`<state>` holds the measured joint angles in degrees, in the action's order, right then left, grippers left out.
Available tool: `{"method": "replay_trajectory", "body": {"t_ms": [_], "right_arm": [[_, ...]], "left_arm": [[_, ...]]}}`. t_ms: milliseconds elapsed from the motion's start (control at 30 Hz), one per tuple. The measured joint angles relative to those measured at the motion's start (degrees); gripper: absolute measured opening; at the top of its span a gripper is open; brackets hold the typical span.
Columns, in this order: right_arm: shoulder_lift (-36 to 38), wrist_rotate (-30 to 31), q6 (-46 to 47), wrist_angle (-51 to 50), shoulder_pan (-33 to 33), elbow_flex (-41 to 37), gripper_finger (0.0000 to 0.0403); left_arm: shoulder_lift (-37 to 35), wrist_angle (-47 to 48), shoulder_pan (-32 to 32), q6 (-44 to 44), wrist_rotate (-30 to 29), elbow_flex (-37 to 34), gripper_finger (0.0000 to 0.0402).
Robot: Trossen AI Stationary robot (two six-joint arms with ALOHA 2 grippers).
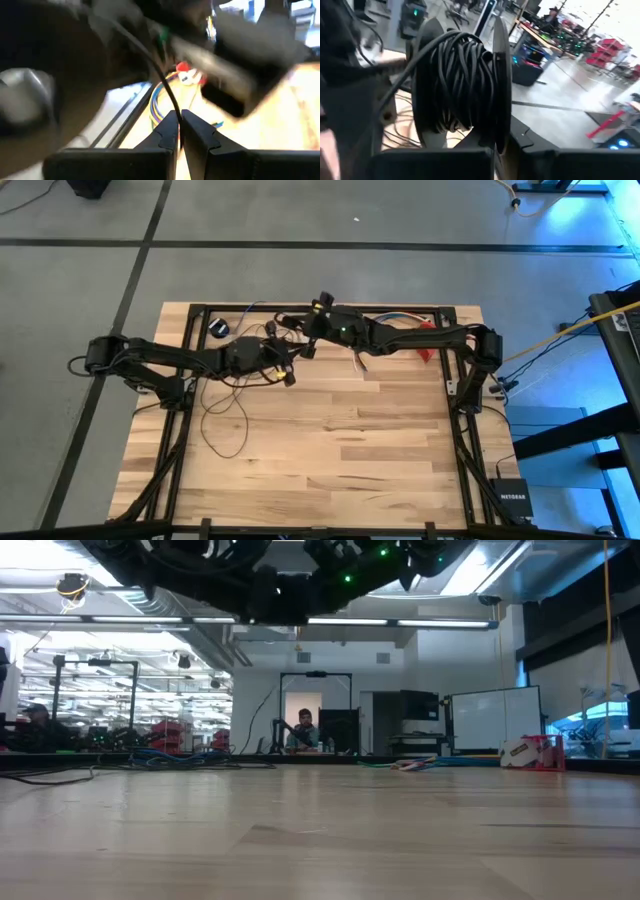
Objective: Coiling cords
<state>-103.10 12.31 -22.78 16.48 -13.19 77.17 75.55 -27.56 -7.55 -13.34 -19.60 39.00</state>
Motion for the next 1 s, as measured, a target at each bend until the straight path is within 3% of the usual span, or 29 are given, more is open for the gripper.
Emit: {"method": "replay_trajectory", "body": {"t_ms": [300,533,733,1000], "right_arm": [[2.2,-8.6,4.9,-1.1,0.0,0.8,0.0009],[2.6,-9.0,5.2,-1.1,0.0,0.8,0.0009],[2.6,-9.0,5.2,-1.0,0.1,0.8,0.0009],[2.6,-15.5,8.0,2.0,0.1,0.8,0.0009]], "left_arm": [[0.0,5.6,-0.1,-1.6,-4.3,0.0,0.0015],[0.0,5.5,0.0,-0.8,-4.9,0.0,0.0015],[0.0,3.3,0.1,-2.1,2.4,0.0,0.0003],[1.3,2.7,-1.8,-1.5,2.0,0.0,0.0001]]}}
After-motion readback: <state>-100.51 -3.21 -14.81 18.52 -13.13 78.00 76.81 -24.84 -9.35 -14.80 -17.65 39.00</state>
